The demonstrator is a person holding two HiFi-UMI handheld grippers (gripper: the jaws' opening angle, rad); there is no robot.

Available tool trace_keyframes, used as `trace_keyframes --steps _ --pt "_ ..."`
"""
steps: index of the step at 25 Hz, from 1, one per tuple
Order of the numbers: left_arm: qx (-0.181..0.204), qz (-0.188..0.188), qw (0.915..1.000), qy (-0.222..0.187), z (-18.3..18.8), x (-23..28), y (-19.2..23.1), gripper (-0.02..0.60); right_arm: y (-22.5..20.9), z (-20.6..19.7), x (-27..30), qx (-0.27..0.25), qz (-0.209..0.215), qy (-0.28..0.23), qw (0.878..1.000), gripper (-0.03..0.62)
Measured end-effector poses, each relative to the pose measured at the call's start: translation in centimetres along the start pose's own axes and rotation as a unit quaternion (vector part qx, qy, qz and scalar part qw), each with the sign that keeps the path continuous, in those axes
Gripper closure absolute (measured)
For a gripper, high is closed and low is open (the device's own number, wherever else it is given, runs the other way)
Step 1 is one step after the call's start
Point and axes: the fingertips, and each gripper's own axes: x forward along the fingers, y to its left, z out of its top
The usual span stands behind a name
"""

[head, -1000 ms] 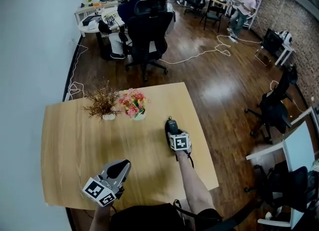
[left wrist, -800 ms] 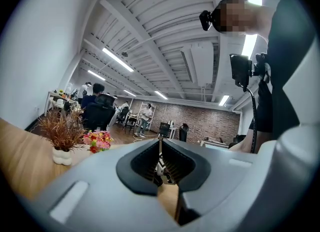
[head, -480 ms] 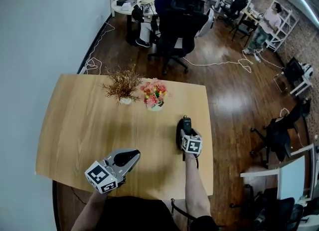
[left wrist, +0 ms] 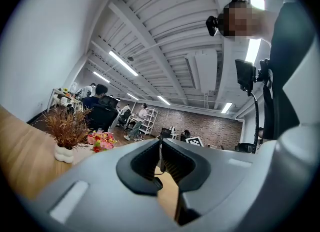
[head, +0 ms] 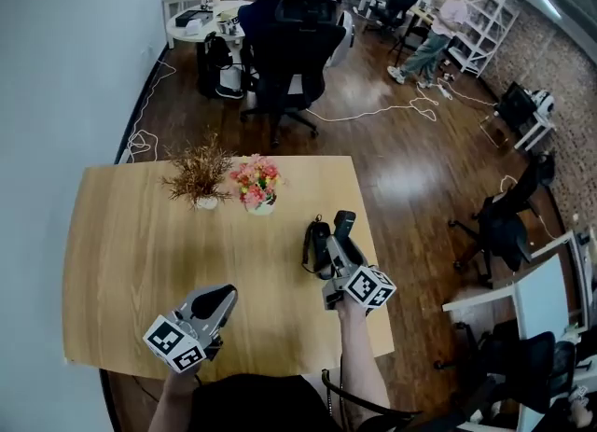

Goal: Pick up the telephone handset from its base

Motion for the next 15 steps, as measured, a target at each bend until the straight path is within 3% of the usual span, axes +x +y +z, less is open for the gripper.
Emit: trace_keyframes --steps 3,5,10,15 --pt "-0.018 -0.013 0.9993 -0.029 1.0 -0.4 0.4 0.561 6.2 1.8 -1.7 0.024 0.083 -0.039 0.995 0.345" --pt "-0.022 -0.027 0.998 -0.052 2.4 -0.5 0.5 0.561 9.4 2.6 -2.5 0.016 0.115 -0.051 0.992 0.345" --pt "-0.015 -0.064 0.9943 -0.083 4.7 0.3 -1.0 0.566 12.2 4.1 -4.6 -0.024 0.122 -0.061 0.99 0.345" --pt "-0.01 -0.099 0.9906 -0.094 5.1 0.0 -2.3 0.566 13.0 3.8 -6.2 -0.032 0.108 -0.078 0.991 0.345"
